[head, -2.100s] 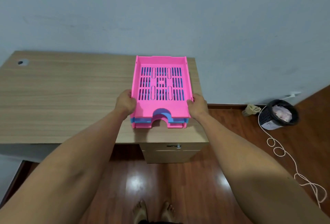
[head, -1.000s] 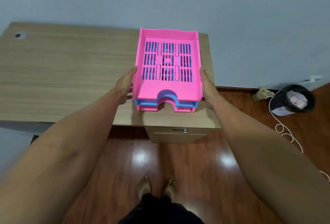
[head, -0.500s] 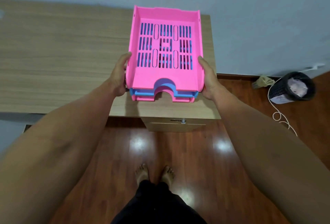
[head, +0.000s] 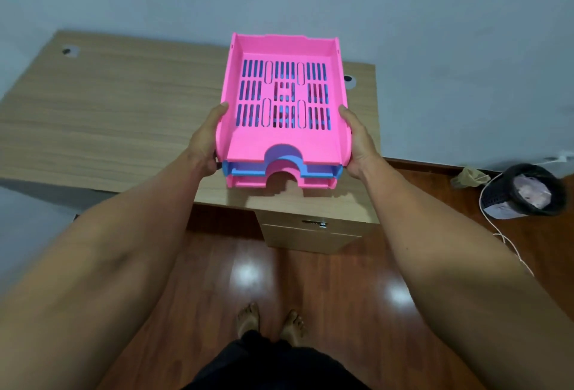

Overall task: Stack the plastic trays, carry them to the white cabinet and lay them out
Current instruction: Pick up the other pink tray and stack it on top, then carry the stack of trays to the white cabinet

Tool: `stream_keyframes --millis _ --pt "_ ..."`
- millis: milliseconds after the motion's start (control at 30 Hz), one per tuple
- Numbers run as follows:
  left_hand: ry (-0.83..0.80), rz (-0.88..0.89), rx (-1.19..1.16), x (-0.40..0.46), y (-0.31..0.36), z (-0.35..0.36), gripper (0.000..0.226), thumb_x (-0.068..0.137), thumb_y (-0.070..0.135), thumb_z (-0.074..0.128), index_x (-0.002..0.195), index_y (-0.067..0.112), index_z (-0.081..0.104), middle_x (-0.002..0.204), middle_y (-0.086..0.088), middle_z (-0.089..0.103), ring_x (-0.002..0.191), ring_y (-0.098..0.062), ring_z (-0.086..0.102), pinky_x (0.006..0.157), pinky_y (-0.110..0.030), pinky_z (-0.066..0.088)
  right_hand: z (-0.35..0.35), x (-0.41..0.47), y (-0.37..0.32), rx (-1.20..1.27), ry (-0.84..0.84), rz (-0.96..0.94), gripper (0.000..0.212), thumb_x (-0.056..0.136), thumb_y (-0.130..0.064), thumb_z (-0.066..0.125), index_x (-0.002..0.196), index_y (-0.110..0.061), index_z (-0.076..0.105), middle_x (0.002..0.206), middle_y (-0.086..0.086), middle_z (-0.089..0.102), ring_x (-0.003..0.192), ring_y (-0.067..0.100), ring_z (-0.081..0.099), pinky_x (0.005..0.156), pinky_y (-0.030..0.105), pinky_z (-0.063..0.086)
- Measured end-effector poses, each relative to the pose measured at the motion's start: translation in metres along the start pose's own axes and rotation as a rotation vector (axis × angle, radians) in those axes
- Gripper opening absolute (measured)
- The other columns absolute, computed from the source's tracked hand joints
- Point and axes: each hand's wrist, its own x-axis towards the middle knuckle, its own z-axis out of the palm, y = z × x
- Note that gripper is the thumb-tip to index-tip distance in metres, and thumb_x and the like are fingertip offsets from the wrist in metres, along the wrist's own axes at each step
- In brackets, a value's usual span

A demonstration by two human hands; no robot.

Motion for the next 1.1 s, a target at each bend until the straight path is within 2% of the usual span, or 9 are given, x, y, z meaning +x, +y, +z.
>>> stream_keyframes --millis 133,233,400,633,700,767,867,967,1100 --pt "0.079 0.077 -0.048 -0.044 0.007 -0.023 0.061 0.094 0.059 0.053 0.134 0.014 0.057 0.093 -0.005 0.077 0.081 -0.026 0.076 0.062 -0.037 0.061 0.039 -0.004 -0.007 -0.043 -0.087 0.003 0.084 0.072 -0.054 0.084 0.14 -0.01 0.061 0.121 0.015 0.074 0.104 0.036 0.073 0.092 0.05 0.058" --pt "0.132 0.138 -0.094 -0.082 0.014 -0.05 0.055 0.095 0.058 0.051 0.129 0.016 0.06 0.095 -0.006 0.076 0.079 -0.025 0.076 0.06 -0.035 0.061 0.079 -0.01 -0.007 -0.088 -0.162 -0.005 0.08 0.077 -0.052 0.082 0.14 -0.009 0.061 0.121 0.017 0.074 0.106 0.037 0.073 0.09 0.051 0.059" --pt "0.271 0.276 -0.155 -0.16 0.025 -0.106 0.064 0.091 0.059 0.058 0.137 0.015 0.058 0.121 -0.014 0.071 0.096 -0.029 0.074 0.073 -0.041 0.061 0.16 -0.024 0.006 -0.147 -0.295 -0.008 0.097 0.054 -0.056 0.096 0.135 -0.011 0.066 0.129 0.021 0.072 0.118 0.042 0.07 0.105 0.062 0.051" --pt "0.524 0.431 -0.238 -0.297 0.016 -0.193 0.045 0.093 0.054 0.058 0.117 0.018 0.069 0.111 -0.012 0.075 0.083 -0.023 0.076 0.068 -0.036 0.061 0.291 -0.098 0.053 -0.261 -0.544 0.021 0.107 0.045 -0.058 0.097 0.136 -0.012 0.065 0.13 0.017 0.073 0.117 0.04 0.071 0.1 0.057 0.056" --pt "0.61 0.442 -0.232 -0.344 0.006 -0.219 0.055 0.087 0.059 0.062 0.123 0.017 0.067 0.117 -0.014 0.073 0.086 -0.024 0.076 0.069 -0.037 0.06 0.328 -0.127 0.074 -0.263 -0.592 0.045 0.101 0.05 -0.06 0.096 0.134 -0.012 0.067 0.127 0.015 0.075 0.118 0.04 0.07 0.102 0.058 0.055" --pt "0.685 0.472 -0.256 -0.397 -0.011 -0.25 0.065 0.083 0.062 0.065 0.129 0.017 0.065 0.122 -0.015 0.072 0.095 -0.027 0.074 0.073 -0.039 0.06 0.366 -0.179 0.099 -0.306 -0.67 0.066 0.071 0.074 -0.055 0.086 0.128 -0.01 0.07 0.116 0.013 0.079 0.115 0.039 0.072 0.091 0.049 0.061" --pt "0.802 0.52 -0.305 -0.482 -0.037 -0.294 0.073 0.076 0.062 0.071 0.132 0.016 0.063 0.123 -0.016 0.071 0.107 -0.033 0.071 0.08 -0.045 0.059 0.418 -0.238 0.15 -0.315 -0.846 0.204 0.039 0.102 -0.046 0.057 0.111 -0.012 0.075 0.101 0.012 0.082 0.091 0.029 0.08 0.077 0.041 0.064" --pt "0.936 0.565 -0.343 -0.568 -0.071 -0.329 0.074 0.072 0.063 0.074 0.13 0.017 0.065 0.119 -0.015 0.073 0.107 -0.034 0.071 0.083 -0.046 0.059 0.467 -0.292 0.207 -0.348 -0.974 0.22 0.07 0.079 -0.057 0.081 0.132 -0.013 0.069 0.134 0.017 0.07 0.118 0.036 0.07 0.106 0.055 0.053" --pt "1.069 0.607 -0.386 -0.679 -0.123 -0.36 0.075 0.07 0.067 0.075 0.128 0.021 0.066 0.12 -0.012 0.073 0.112 -0.035 0.069 0.097 -0.054 0.053 0.523 -0.365 0.281 -0.479 -1.06 0.143 0.1 0.048 -0.07 0.092 0.13 -0.016 0.069 0.122 0.012 0.077 0.114 0.037 0.074 0.106 0.059 0.052"
